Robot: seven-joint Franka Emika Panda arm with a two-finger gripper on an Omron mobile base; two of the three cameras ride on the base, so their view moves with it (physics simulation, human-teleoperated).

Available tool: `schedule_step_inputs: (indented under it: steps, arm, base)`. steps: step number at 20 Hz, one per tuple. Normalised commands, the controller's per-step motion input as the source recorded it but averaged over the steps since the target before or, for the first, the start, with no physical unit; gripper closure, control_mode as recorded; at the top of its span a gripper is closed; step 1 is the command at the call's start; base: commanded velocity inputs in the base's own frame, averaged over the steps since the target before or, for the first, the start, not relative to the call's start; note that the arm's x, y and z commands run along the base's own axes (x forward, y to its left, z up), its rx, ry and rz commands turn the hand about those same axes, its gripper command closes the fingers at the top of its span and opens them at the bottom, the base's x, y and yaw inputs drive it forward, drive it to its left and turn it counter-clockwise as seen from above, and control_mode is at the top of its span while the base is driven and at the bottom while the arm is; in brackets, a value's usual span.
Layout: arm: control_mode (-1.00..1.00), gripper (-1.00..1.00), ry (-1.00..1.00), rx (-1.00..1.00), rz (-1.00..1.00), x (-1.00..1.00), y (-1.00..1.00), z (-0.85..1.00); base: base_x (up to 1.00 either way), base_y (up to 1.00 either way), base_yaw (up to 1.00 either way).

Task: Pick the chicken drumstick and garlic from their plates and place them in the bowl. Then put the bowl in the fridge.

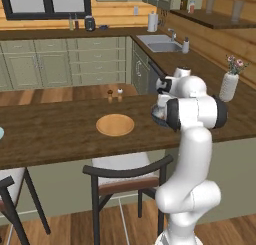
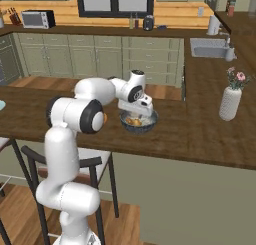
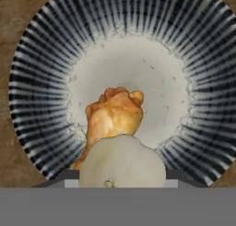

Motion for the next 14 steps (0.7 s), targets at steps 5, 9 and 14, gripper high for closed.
schedule_step_inputs:
  steps: [5, 9, 14]
  arm:
    - [-1.0, 1.0, 0.0, 0.0, 0.0, 0.17, 0.0, -0.22]
    - [-1.0, 1.0, 0.0, 0.0, 0.0, 0.15, 0.0, -0.34]
    - [-1.0, 1.0, 0.0, 0.0, 0.0, 0.15, 0.0, -0.32]
  base:
    - [0.0, 0.0, 0.0]
    - [0.0, 0.0, 0.0]
    - [0.0, 0.0, 0.0]
